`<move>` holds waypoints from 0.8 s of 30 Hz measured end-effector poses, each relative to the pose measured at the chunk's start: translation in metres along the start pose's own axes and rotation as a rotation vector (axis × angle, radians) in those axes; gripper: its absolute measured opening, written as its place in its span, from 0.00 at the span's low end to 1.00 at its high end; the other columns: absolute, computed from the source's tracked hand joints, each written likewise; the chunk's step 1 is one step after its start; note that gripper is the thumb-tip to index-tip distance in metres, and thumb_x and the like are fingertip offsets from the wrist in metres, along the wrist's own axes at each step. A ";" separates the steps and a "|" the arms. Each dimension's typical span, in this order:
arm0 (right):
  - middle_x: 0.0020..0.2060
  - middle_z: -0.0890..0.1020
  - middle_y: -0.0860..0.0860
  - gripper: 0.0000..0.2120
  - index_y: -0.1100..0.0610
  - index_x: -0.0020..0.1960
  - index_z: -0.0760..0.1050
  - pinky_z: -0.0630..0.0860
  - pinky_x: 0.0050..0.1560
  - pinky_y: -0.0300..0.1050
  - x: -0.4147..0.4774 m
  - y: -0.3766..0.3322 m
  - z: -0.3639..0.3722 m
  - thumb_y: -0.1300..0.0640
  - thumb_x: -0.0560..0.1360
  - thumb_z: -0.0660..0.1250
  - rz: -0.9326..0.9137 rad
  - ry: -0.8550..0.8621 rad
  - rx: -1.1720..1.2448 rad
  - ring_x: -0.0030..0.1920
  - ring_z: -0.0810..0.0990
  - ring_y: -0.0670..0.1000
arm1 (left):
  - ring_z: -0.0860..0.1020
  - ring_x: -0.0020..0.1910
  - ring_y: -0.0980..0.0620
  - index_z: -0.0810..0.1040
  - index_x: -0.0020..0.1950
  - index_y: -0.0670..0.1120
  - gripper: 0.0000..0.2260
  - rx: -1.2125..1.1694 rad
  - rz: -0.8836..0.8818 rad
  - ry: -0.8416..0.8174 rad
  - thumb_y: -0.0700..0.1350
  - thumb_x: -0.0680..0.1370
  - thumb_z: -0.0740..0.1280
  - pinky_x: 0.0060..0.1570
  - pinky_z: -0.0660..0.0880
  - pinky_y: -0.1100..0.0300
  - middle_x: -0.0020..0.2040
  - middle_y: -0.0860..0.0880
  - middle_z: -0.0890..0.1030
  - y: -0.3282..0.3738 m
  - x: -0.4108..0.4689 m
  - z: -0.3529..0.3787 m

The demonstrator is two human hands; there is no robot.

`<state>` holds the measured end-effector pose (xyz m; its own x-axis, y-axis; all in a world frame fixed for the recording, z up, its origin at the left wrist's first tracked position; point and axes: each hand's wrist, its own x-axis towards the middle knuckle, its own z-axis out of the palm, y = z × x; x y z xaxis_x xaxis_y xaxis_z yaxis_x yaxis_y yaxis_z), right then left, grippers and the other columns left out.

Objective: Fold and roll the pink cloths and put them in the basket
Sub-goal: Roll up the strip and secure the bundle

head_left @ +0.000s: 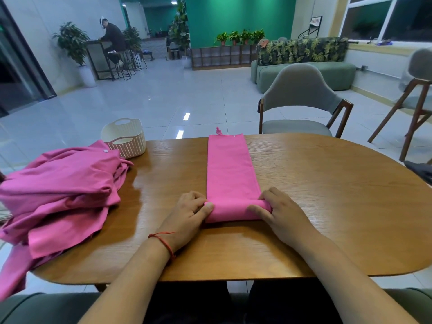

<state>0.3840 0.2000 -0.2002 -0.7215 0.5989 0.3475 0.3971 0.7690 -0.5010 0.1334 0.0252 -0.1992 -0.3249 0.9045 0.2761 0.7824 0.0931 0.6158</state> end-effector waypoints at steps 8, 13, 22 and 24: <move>0.35 0.76 0.47 0.36 0.52 0.37 0.72 0.74 0.49 0.57 0.024 0.005 0.001 0.19 0.75 0.52 0.083 0.017 0.074 0.42 0.76 0.48 | 0.71 0.67 0.56 0.76 0.67 0.57 0.24 0.038 0.130 0.055 0.53 0.73 0.79 0.66 0.70 0.62 0.64 0.61 0.75 0.006 -0.011 -0.004; 0.57 0.76 0.44 0.30 0.47 0.62 0.79 0.72 0.63 0.49 0.008 0.005 0.009 0.28 0.81 0.49 0.017 0.044 -0.052 0.58 0.72 0.49 | 0.72 0.65 0.60 0.79 0.67 0.59 0.22 0.008 0.059 0.050 0.57 0.74 0.78 0.66 0.71 0.62 0.61 0.63 0.77 0.005 -0.005 -0.006; 0.57 0.76 0.42 0.34 0.48 0.64 0.77 0.71 0.62 0.45 0.000 0.005 0.006 0.22 0.74 0.62 -0.003 0.062 -0.075 0.58 0.72 0.48 | 0.77 0.51 0.62 0.77 0.62 0.65 0.14 -0.084 -0.071 0.011 0.63 0.77 0.72 0.54 0.75 0.62 0.54 0.55 0.78 0.008 -0.006 -0.007; 0.54 0.76 0.43 0.33 0.49 0.60 0.78 0.71 0.60 0.45 0.001 0.004 0.006 0.22 0.74 0.60 -0.003 0.066 -0.088 0.56 0.72 0.49 | 0.76 0.51 0.64 0.79 0.59 0.64 0.10 -0.107 -0.081 0.003 0.61 0.79 0.71 0.52 0.73 0.63 0.55 0.54 0.77 0.012 -0.007 -0.008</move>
<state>0.3815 0.2026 -0.2065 -0.6847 0.6081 0.4017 0.4457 0.7855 -0.4293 0.1406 0.0164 -0.1880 -0.3864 0.8945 0.2248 0.6926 0.1204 0.7112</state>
